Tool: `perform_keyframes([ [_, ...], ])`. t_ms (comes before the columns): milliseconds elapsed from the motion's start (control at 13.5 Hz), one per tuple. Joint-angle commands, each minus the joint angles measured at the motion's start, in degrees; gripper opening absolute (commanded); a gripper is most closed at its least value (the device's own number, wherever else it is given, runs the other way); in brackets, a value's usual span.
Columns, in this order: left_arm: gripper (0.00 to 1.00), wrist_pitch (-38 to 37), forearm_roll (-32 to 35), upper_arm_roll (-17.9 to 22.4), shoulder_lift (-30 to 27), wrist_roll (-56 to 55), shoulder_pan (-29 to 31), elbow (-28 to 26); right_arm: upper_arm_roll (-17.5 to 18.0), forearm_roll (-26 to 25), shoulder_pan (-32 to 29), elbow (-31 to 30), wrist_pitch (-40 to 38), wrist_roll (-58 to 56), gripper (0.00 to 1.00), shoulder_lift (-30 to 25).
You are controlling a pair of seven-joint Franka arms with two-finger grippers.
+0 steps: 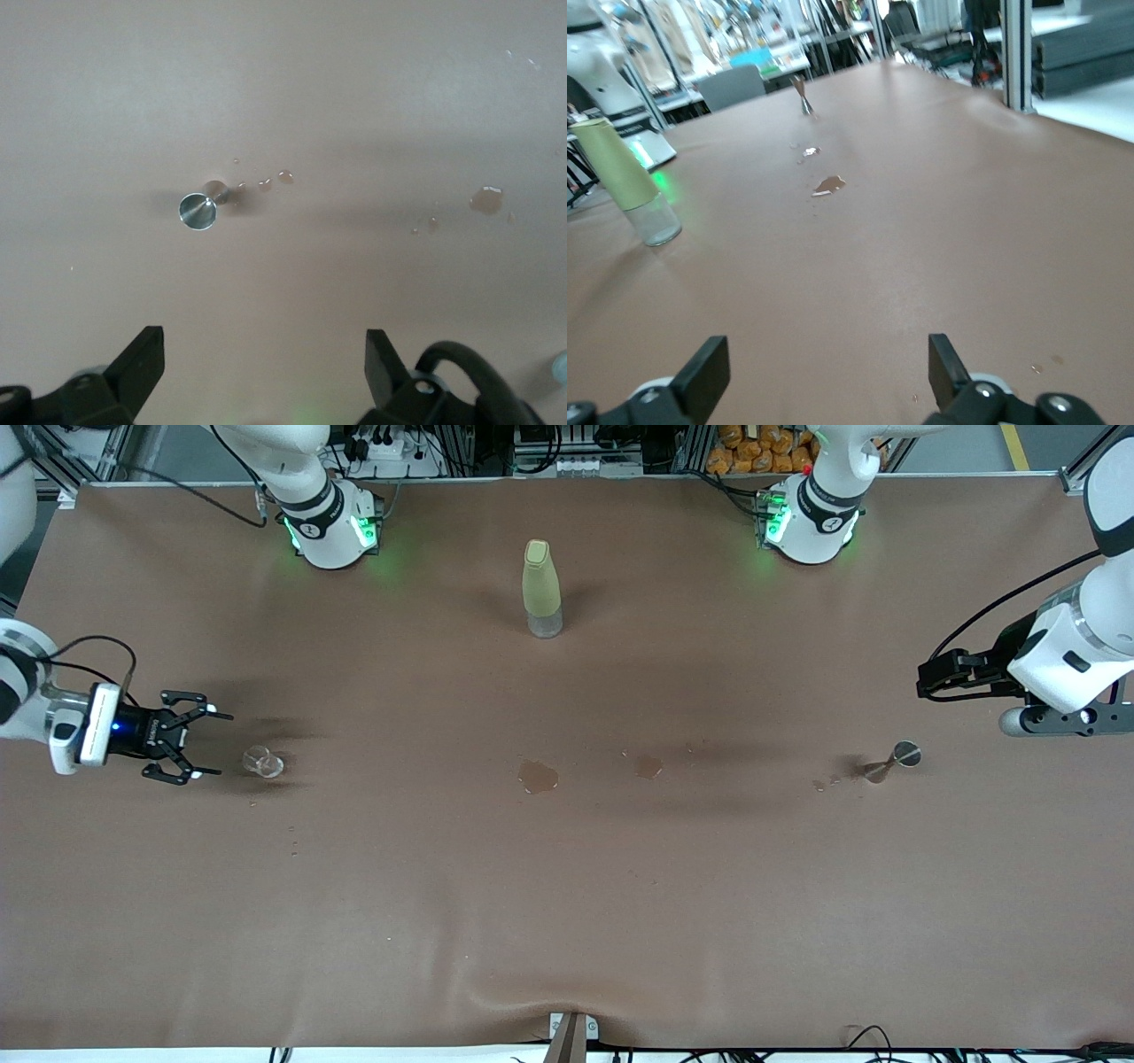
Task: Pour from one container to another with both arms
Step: 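Grasp the glass cup with the right gripper while the left gripper approaches the jigger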
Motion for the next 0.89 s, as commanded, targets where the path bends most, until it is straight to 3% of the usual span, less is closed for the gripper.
perform_keyframes([
  [0,1.00,-0.6,-2.2,0.4,-0.1,6.2,0.7,0.9,0.8,1.9,-3.2,7.5,-4.4,-4.6,0.94,7.9],
  [148,1.00,-0.6,-2.7,0.4,0.0,15.0,2.0,0.9,1.0,2.0,-4.5,9.7,-6.7,-6.5,0.92,10.3],
  [444,1.00,-0.7,-14.1,0.4,2.1,33.2,9.8,0.9,1.0,4.2,-5.0,14.2,-10.2,-11.4,0.93,17.0],
  [815,1.00,-0.6,-22.0,0.4,8.2,57.8,15.6,0.9,1.2,7.2,-5.1,15.8,-10.2,-11.5,0.98,21.2],
])
